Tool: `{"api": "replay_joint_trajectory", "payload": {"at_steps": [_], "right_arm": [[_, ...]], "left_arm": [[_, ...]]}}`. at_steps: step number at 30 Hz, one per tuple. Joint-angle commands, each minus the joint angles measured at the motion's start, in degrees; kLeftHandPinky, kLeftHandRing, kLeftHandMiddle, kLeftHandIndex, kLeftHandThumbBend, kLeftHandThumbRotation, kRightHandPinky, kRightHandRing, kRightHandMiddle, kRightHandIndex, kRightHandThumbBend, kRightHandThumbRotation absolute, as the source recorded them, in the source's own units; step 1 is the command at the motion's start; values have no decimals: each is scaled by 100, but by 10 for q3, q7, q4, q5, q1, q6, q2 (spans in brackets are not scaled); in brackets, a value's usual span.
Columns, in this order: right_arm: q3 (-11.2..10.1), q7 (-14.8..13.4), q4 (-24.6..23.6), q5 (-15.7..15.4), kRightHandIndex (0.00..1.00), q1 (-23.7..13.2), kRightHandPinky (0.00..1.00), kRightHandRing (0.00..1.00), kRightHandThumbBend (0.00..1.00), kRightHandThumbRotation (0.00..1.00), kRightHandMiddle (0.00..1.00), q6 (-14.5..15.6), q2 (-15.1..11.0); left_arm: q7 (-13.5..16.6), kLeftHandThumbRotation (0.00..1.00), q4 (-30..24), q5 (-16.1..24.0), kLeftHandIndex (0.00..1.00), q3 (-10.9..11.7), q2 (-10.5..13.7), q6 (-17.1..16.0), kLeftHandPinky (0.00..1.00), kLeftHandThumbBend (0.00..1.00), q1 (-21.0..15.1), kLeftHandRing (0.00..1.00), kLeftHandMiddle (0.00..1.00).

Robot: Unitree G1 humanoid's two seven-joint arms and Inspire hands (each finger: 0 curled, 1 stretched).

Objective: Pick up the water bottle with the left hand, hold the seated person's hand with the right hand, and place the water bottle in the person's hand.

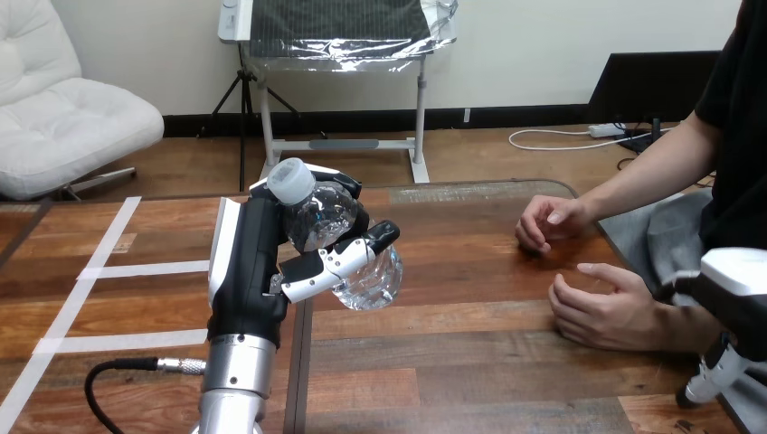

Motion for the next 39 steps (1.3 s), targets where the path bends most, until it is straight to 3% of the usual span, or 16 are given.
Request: {"api": "replay_joint_trajectory", "payload": {"at_steps": [1, 11, 31, 39], "right_arm": [[18, 1, 25, -9, 86, -62, 87, 92, 81, 4, 91, -4, -22], [48, 4, 63, -20, 86, -86, 88, 92, 79, 2, 91, -13, -25], [98, -17, 166, -28, 86, -143, 82, 91, 77, 4, 90, -38, -15], [113, -38, 208, -24, 86, -163, 82, 91, 77, 5, 90, -48, -7]], "left_arm": [[2, 0, -30, -6, 49, 10, -3, -15, 37, 63, -28, 42, 46], [2, 0, -33, -5, 49, 11, -2, -14, 37, 63, -27, 42, 46], [1, 0, -37, -5, 49, 12, -1, -12, 37, 63, -24, 42, 46], [3, 0, -36, -2, 49, 13, 0, -16, 37, 63, -24, 42, 46]]}}
